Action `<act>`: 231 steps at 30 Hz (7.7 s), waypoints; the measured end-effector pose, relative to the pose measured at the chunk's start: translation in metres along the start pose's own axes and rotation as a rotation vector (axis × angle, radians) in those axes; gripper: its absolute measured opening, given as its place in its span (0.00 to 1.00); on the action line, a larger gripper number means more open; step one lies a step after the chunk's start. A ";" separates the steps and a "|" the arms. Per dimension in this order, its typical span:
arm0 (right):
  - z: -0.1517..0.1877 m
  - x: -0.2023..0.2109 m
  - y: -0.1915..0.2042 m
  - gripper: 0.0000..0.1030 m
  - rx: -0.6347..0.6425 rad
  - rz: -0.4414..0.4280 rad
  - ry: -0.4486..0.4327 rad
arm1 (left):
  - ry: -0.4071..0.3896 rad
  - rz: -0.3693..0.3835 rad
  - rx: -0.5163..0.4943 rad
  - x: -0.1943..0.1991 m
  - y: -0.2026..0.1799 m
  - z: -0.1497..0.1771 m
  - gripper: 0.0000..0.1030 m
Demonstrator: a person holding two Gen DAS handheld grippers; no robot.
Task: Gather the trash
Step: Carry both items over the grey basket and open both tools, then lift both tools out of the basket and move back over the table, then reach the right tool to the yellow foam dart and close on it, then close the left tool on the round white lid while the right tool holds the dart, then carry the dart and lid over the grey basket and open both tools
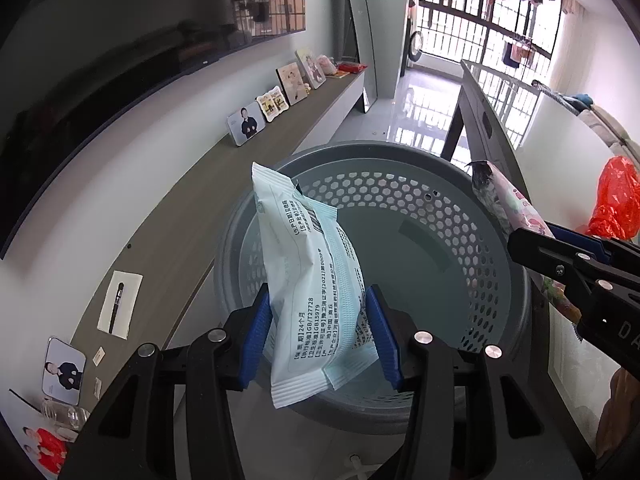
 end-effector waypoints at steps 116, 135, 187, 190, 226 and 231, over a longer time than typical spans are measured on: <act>0.197 0.172 -0.174 0.48 -0.527 0.316 -0.113 | -0.106 0.192 -0.343 0.077 -0.223 0.038 0.86; 0.178 0.149 -0.161 0.23 -0.472 0.398 -0.065 | -0.079 0.236 -0.313 0.064 -0.211 0.041 0.86; 0.245 0.243 -0.234 0.12 -0.660 0.393 -0.260 | -0.174 0.321 -0.528 0.106 -0.360 0.064 0.88; 0.249 0.243 -0.236 0.12 -0.668 0.384 -0.260 | -0.175 0.311 -0.530 0.104 -0.362 0.066 0.80; 0.220 0.247 -0.197 0.12 -0.590 0.354 -0.297 | -0.200 0.320 -0.456 0.119 -0.304 0.051 0.38; 0.198 0.235 -0.174 0.12 -0.529 0.318 -0.289 | -0.218 0.271 -0.381 0.114 -0.265 0.036 0.38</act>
Point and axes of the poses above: each gripper's, at about its wrist camera, not at the fingertips, and x roughly against the way its jaws point, y to its left, z to its underside, the point moved 6 cm from there along -x, roughly the way its jaws point, and after that the axes turned 1 degree about -z, right-handed, at the moved point
